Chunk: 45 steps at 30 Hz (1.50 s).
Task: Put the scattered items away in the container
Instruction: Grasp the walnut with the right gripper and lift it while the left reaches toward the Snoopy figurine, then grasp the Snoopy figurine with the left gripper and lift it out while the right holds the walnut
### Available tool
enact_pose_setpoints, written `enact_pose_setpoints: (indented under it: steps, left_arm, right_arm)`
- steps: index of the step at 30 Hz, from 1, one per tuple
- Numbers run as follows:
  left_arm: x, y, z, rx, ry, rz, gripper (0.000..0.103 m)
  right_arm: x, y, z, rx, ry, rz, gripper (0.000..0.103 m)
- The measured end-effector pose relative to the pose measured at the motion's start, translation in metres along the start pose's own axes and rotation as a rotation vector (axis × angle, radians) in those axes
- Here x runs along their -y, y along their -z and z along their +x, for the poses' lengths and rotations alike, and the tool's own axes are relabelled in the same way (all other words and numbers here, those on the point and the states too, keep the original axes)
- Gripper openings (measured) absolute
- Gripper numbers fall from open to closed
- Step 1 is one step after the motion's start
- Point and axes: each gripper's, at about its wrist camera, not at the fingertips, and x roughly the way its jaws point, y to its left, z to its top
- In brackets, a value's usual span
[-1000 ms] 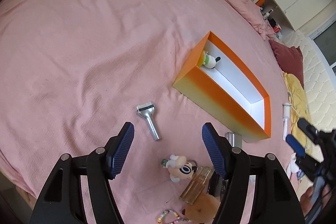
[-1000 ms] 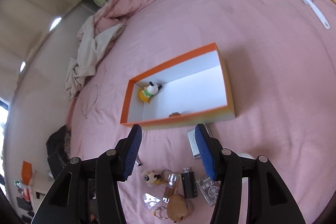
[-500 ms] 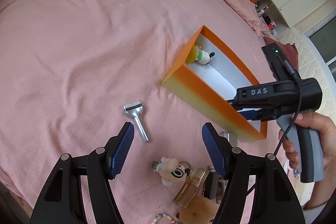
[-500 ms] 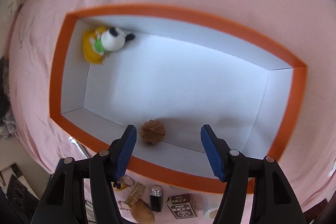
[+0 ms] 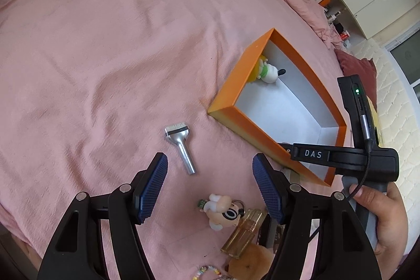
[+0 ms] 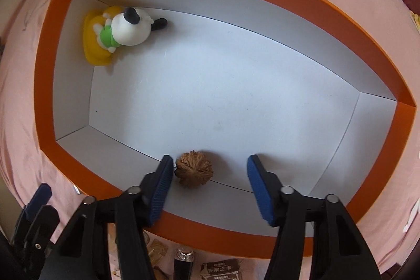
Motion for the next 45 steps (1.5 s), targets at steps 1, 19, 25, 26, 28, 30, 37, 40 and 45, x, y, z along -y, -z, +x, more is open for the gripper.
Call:
enact_pose_setpoints:
  steps: [1,19,25,26,28,30,37,40,45]
  left_arm:
    - [0.001,0.000,0.000,0.001,0.001,0.003,0.068]
    - [0.134,-0.096,0.024,-0.107,0.134,0.446,0.068]
    - [0.178,-0.101,0.103,-0.260,-0.246,0.842,0.068]
    - [0.178,-0.099,0.112,-0.277,-0.276,0.871,0.068]
    - [0.176,-0.095,0.126,-0.302,-0.295,0.900,0.068]
    - [0.169,-0.094,0.142,-0.301,-0.360,0.917,0.068]
    - [0.164,-0.094,0.157,-0.288,-0.390,0.889,0.063]
    - [0.166,-0.094,0.151,-0.372,-0.381,0.873,0.047]
    - [0.162,-0.076,0.153,-0.394,-0.364,0.929,0.072]
  right_arm:
    - [0.001,0.000,-0.001,-0.004,-0.021,0.002,0.028]
    - [0.125,0.076,-0.116,0.531,-0.550,0.377,0.028]
    - [0.136,0.116,-0.110,0.568,-0.674,0.447,0.028]
    - [0.134,0.117,-0.111,0.572,-0.667,0.444,0.028]
    - [0.134,0.112,-0.106,0.576,-0.673,0.445,0.028]
    - [0.136,0.109,-0.105,0.577,-0.687,0.448,0.028]
    - [0.141,0.111,-0.099,0.560,-0.721,0.436,0.028]
    - [0.145,0.113,-0.096,0.557,-0.720,0.446,0.028]
    - [0.147,0.114,-0.099,0.572,-0.721,0.452,0.028]
